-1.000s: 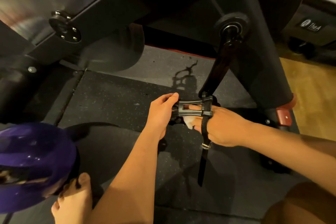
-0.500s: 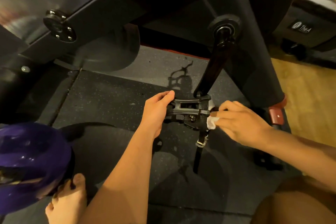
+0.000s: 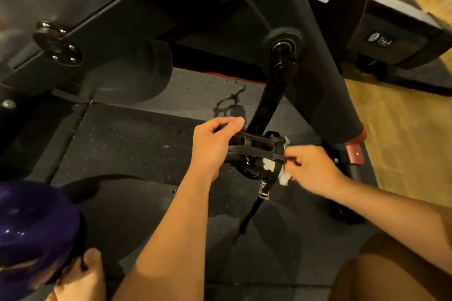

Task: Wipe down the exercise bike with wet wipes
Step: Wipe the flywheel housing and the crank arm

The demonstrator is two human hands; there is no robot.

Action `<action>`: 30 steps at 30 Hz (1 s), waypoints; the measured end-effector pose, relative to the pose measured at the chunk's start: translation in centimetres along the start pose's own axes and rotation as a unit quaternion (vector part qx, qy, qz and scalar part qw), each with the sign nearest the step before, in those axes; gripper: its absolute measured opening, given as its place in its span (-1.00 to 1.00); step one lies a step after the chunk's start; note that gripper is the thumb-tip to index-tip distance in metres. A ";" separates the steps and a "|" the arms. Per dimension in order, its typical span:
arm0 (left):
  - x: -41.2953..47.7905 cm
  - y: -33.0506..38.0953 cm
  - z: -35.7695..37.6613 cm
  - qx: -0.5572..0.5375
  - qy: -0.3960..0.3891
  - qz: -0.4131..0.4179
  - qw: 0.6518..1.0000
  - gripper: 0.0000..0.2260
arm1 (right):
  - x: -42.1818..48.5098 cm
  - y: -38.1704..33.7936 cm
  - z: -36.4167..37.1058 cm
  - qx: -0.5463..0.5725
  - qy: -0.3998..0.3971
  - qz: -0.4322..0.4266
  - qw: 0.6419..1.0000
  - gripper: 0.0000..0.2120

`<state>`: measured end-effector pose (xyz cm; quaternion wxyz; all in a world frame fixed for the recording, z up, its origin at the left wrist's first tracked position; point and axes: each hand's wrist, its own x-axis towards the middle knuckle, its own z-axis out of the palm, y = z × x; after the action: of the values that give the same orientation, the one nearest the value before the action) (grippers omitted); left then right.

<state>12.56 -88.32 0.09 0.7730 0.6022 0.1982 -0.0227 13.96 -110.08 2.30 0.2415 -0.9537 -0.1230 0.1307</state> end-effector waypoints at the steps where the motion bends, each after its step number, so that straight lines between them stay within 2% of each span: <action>1: 0.0 0.0 -0.2 -0.001 -0.002 -0.010 1.000 -0.80 | 0.3 -0.6 -0.6 0.033 0.058 0.016 0.998 -0.73; 3: 0.0 -0.2 -0.5 -0.016 0.000 -0.032 0.999 -0.74 | 0.1 -2.6 -1.4 0.081 0.158 0.008 0.984 -0.80; 4: 0.1 -0.3 -0.5 -0.028 0.007 -0.042 0.999 -0.73 | -0.3 -3.8 -1.2 0.080 0.170 -0.015 0.982 -0.82; 8: 0.2 0.1 0.3 -0.048 0.008 -0.027 0.998 -0.66 | -0.2 -8.9 1.7 0.006 0.122 -0.166 0.979 -0.88; 10: 0.0 0.2 0.4 -0.043 0.014 -0.008 0.999 -0.61 | 1.2 -11.0 2.8 0.012 0.131 -0.163 0.978 -0.86; 12: -0.2 0.0 0.1 -0.063 0.020 -0.021 0.998 -0.55 | 1.9 -12.0 3.4 0.000 0.107 -0.163 0.981 -0.87; 14: -0.1 -0.2 0.0 -0.094 0.016 -0.033 0.995 -0.63 | 1.4 -11.2 3.4 -0.039 0.087 -0.173 0.980 -0.90; 16: 0.0 -0.1 0.4 -0.120 0.007 -0.044 0.992 -0.67 | 0.5 -9.8 2.1 -0.053 0.104 -0.135 0.984 -0.94; 19: -0.2 0.4 1.5 -0.143 0.003 -0.047 0.989 -0.67 | 0.4 -9.4 0.5 -0.033 0.128 -0.076 0.988 -0.81; 23: -0.4 0.7 2.7 -0.115 0.020 -0.037 0.992 -0.74 | 1.6 -11.9 1.1 0.002 0.177 -0.103 0.979 -0.95; 25: -0.5 0.8 2.8 -0.123 0.035 -0.046 0.991 -0.71 | 2.5 -12.8 1.2 0.009 0.175 -0.091 0.980 -0.83; 28: -0.7 0.9 2.9 -0.124 0.030 -0.042 0.991 -0.70 | 2.5 -11.6 1.1 -0.089 0.198 -0.101 0.971 -0.83; 30: -0.6 0.9 2.8 -0.121 0.038 -0.038 0.991 -0.69 | 1.7 -9.5 1.2 -0.082 0.202 -0.098 0.971 -0.81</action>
<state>13.05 -90.80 1.70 0.8309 0.4964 0.2515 -0.0055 13.55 -100.97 5.65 0.1943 -0.9602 -0.1745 -0.0992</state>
